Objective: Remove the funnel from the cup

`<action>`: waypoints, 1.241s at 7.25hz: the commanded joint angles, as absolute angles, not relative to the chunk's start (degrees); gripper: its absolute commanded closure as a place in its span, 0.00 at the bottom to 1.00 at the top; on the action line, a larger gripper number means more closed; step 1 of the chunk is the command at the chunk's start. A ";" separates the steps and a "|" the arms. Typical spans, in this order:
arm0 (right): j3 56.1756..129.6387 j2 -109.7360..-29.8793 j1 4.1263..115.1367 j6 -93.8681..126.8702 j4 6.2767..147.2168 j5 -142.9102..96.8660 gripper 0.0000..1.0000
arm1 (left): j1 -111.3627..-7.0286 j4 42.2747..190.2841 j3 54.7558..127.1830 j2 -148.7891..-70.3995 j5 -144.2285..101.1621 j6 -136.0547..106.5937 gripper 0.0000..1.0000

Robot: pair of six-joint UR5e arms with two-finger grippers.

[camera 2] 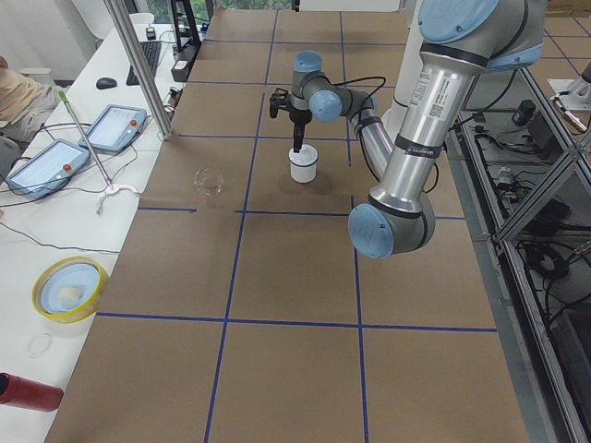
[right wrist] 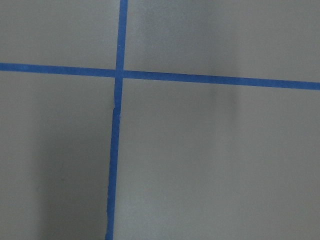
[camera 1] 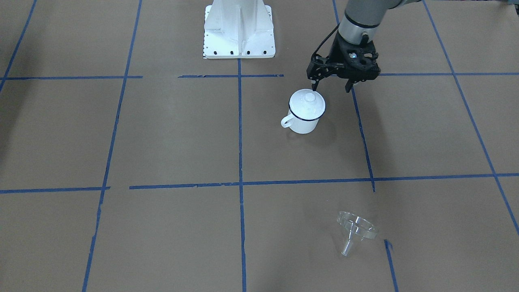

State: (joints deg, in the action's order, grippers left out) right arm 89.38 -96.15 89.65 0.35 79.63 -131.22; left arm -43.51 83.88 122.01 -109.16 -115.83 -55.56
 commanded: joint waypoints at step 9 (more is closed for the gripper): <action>89.38 -96.15 89.65 0.35 79.63 -131.22 0.00 | -88.42 89.80 90.80 -86.58 -132.01 7.64 0.00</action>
